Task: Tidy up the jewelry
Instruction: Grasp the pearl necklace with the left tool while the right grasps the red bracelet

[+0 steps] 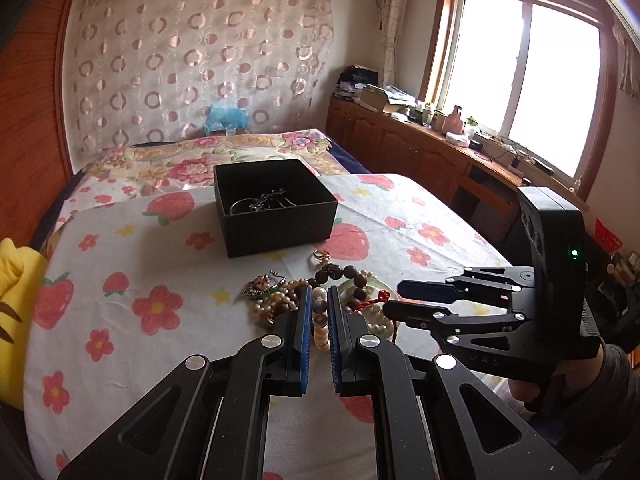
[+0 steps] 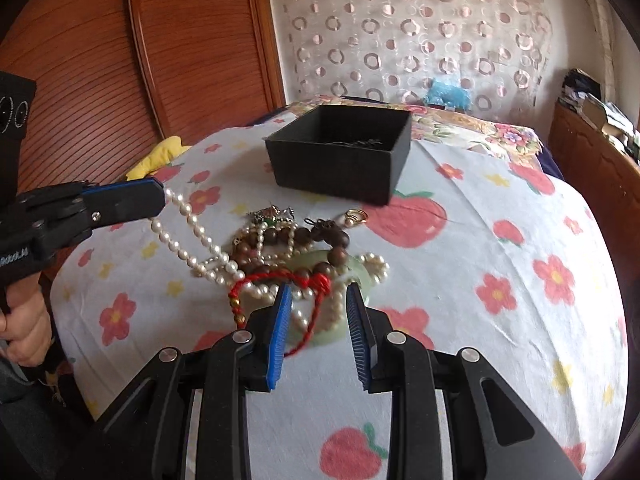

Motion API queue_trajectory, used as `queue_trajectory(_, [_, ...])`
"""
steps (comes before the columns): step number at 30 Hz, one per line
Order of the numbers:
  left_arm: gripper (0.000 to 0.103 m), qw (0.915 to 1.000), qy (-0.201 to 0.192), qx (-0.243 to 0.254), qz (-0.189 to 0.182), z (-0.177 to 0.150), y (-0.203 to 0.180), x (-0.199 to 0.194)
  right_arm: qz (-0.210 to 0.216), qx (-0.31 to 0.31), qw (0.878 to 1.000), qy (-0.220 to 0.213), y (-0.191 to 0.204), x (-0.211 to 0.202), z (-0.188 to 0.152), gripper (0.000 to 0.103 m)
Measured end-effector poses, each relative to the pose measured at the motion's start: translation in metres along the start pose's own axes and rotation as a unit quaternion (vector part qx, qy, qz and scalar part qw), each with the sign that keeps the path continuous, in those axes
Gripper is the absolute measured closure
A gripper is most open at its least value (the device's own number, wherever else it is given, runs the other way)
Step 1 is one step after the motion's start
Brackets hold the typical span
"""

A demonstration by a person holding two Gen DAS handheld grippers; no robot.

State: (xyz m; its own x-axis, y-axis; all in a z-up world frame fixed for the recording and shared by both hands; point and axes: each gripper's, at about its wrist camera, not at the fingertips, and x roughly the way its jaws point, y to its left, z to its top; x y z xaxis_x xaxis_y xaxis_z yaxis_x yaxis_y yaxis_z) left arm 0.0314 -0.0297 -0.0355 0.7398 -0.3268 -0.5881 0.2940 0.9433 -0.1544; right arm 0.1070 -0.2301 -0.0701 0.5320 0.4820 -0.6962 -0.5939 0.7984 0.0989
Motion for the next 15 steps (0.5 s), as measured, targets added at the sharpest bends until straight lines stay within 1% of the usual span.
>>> queue_trajectory(5, [0.096, 1.0, -0.003, -0.005, 0.0, 0.0, 0.003, -0.001, -0.005, -0.006, 1.0, 0.018, 0.001, 0.013, -0.002, 0.073])
queue_trajectory(6, [0.096, 1.0, -0.003, -0.005, 0.0, -0.001, 0.004, -0.002, -0.003, -0.007, 1.0, 0.018, 0.001, 0.013, -0.002, 0.083])
queue_trajectory(7, [0.096, 1.0, -0.003, -0.005, 0.0, -0.001, 0.004, -0.002, -0.001, -0.008, 1.0, 0.016, 0.001, 0.012, -0.002, 0.09])
queue_trajectory(9, [0.096, 1.0, -0.004, -0.007, -0.001, 0.001, 0.005, -0.003, 0.003, -0.008, 1.0, 0.012, 0.0, 0.01, -0.001, 0.097])
queue_trajectory(11, [0.096, 0.9999, -0.007, -0.006, -0.005, 0.001, 0.005, -0.004, 0.003, -0.009, 1.0, 0.005, -0.002, 0.006, 0.003, 0.098])
queue_trajectory(13, [0.096, 0.9998, -0.012, -0.007, -0.014, 0.007, 0.005, -0.009, 0.0, -0.013, 1.0, -0.006, -0.002, -0.001, 0.008, 0.099])
queue_trajectory(15, [0.096, 0.9996, -0.024, 0.0, -0.014, 0.016, 0.002, -0.017, 0.0, -0.017, 1.0, -0.018, -0.003, -0.009, 0.012, 0.099])
